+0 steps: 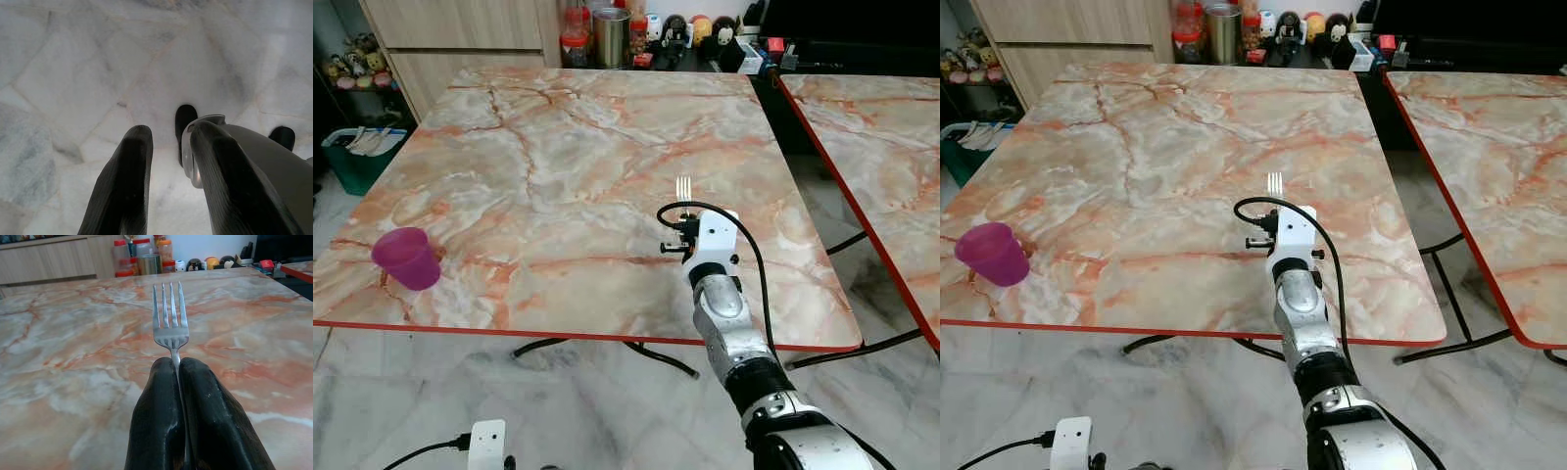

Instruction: Setting the table

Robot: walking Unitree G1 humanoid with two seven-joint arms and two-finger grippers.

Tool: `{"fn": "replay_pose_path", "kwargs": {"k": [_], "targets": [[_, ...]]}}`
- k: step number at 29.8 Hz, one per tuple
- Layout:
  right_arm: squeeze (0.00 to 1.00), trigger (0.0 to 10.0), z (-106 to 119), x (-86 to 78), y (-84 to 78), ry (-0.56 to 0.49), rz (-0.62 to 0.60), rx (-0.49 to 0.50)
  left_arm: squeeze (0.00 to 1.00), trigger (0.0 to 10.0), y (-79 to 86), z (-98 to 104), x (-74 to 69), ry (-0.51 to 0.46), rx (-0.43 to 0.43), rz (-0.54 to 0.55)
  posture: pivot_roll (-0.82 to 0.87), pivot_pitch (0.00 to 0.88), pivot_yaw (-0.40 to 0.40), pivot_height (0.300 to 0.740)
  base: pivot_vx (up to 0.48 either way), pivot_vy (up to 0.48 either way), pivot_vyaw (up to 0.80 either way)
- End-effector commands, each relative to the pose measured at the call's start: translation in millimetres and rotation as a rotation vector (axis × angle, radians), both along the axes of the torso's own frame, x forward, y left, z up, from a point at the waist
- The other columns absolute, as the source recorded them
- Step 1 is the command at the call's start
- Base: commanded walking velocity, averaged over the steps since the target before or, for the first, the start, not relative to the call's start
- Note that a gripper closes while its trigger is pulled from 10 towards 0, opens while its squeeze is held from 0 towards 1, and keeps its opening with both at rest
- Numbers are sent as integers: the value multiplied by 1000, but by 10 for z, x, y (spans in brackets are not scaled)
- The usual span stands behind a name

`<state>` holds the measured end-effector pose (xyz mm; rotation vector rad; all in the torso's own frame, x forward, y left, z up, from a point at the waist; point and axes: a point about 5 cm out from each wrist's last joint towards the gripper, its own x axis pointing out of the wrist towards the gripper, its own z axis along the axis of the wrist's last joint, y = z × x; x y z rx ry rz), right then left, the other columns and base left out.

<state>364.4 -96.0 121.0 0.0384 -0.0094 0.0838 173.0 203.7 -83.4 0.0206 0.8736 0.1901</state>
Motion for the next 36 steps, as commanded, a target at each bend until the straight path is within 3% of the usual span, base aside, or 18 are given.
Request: {"fn": "replay_pose_path", "kwargs": {"k": [1,20,25,33,36], "targets": [[0,10000,95,26,23,-38,16,12,0,10000,28,-32,-77,27,20,6,106,81,-34,715,0,-266,0],[0,10000,127,33,70,-49,65,1,0,10000,17,-46,-105,32,18,32,100,96,-40,715,0,-367,0],[0,10000,164,9,63,-118,96,-40,0,10000,21,-47,-110,33,17,35,98,97,-39,715,0,-382,0],[0,10000,84,-75,-95,-177,104,-91,0,10000,21,-44,-108,28,16,40,99,95,-39,715,0,-381,0],[0,10000,52,-85,-261,-177,60,-116,0,10000,28,-41,-105,23,18,41,95,98,-37,715,0,-379,0]]}}
